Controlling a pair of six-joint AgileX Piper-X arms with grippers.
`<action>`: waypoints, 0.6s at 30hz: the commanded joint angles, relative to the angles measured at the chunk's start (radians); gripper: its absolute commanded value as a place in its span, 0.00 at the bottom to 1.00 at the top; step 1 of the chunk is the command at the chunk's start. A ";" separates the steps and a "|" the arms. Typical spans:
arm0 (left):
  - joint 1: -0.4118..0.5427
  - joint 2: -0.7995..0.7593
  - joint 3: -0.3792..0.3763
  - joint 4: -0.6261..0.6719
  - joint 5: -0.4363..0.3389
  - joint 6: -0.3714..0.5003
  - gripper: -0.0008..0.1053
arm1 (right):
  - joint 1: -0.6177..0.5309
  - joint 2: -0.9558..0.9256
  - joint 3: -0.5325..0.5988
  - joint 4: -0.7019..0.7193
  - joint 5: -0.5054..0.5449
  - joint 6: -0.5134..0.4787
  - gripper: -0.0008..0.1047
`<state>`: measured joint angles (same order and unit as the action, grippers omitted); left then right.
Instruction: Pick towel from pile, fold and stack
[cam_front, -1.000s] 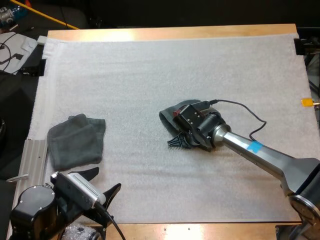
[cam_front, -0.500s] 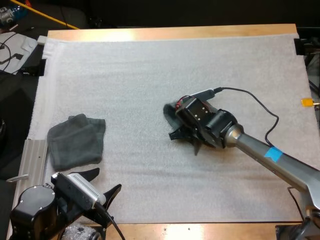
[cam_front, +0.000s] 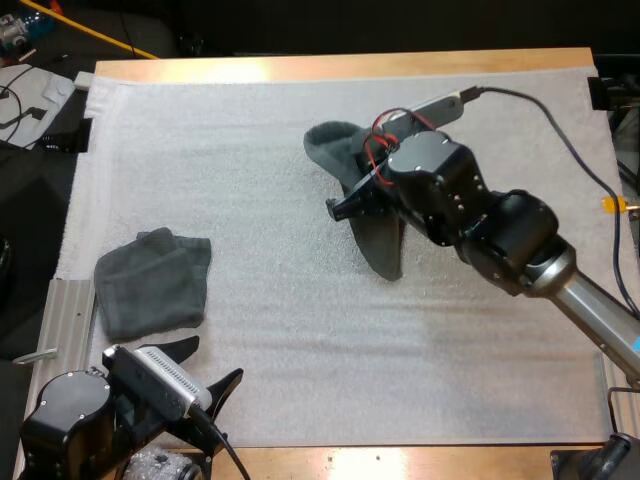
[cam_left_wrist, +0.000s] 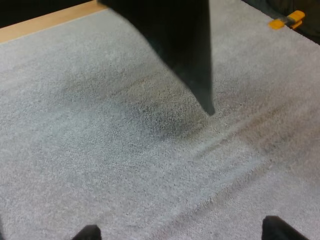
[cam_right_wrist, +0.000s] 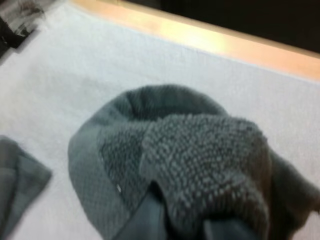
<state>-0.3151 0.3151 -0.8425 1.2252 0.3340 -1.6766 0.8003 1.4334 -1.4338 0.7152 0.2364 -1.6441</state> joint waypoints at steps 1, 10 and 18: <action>-0.006 0.005 -0.006 0.004 0.010 -0.008 0.59 | 0.003 -0.006 -0.072 0.018 0.009 -0.022 0.01; -0.006 0.004 -0.007 -0.007 0.008 -0.013 0.59 | -0.005 0.050 0.031 0.124 -0.146 0.037 0.01; -0.008 0.003 -0.007 -0.006 0.009 -0.014 0.59 | -0.010 0.067 0.137 0.151 -0.151 0.051 0.48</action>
<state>-0.3151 0.3151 -0.8425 1.2252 0.3363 -1.6814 0.8003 1.5227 -1.3089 0.8627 0.0857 -1.6009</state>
